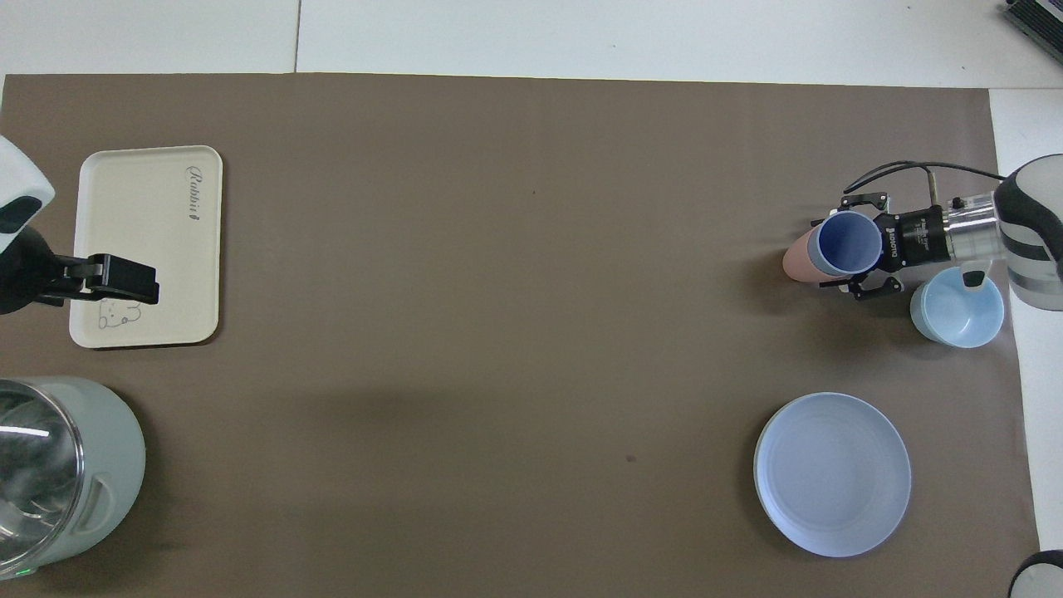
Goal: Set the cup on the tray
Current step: 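Lift the cups with the right gripper while the left gripper reaches forward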
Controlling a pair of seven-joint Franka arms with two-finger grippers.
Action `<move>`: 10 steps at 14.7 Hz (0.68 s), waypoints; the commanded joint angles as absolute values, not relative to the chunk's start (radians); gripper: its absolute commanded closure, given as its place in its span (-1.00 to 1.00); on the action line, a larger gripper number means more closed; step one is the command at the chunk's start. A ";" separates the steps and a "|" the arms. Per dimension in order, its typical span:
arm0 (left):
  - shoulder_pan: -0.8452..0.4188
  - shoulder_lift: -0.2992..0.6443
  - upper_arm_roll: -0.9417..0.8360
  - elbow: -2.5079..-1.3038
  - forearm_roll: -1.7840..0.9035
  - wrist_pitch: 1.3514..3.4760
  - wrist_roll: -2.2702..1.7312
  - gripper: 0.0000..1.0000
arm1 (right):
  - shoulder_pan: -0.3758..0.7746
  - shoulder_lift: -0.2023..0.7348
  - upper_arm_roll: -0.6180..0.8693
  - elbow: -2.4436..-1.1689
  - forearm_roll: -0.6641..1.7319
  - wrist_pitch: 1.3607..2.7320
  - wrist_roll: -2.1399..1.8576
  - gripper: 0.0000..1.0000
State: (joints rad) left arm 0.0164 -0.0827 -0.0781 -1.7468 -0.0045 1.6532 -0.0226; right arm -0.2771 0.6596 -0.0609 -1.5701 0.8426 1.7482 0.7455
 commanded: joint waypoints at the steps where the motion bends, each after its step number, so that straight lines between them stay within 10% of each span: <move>1: 0.009 -0.120 -0.075 -1.789 0.006 1.672 -0.031 -1.00 | -0.267 0.661 -0.057 -1.571 0.874 1.730 0.744 -1.00; 6: 0.008 -0.124 -0.075 -1.799 0.006 1.672 -0.029 -1.00 | -0.259 0.652 -0.037 -1.581 0.877 1.703 0.744 -1.00; 7: 0.006 -0.129 -0.075 -1.807 0.006 1.672 -0.031 -1.00 | -0.255 0.638 -0.037 -1.595 0.877 1.684 0.738 -0.42; 8: 0.006 -0.130 -0.077 -1.813 0.006 1.674 -0.032 -1.00 | -0.258 0.615 -0.037 -1.597 0.877 1.648 0.739 0.99; 10: 0.006 -0.135 -0.077 -1.819 0.006 1.674 -0.031 -1.00 | -0.227 0.562 -0.037 -1.638 0.874 1.644 0.742 1.00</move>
